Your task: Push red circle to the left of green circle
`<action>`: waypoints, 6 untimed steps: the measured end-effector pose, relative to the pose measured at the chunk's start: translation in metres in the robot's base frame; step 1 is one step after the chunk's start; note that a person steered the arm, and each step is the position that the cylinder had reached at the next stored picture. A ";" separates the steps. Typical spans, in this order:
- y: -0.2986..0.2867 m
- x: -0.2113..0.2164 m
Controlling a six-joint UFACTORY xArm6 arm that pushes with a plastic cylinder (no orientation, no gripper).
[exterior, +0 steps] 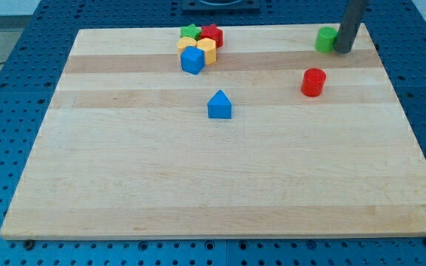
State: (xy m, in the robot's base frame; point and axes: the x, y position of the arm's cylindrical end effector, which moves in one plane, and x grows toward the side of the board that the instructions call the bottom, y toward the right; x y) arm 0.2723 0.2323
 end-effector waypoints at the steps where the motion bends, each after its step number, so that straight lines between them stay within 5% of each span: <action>1: 0.025 0.074; 2: -0.003 0.115; 6: -0.147 0.078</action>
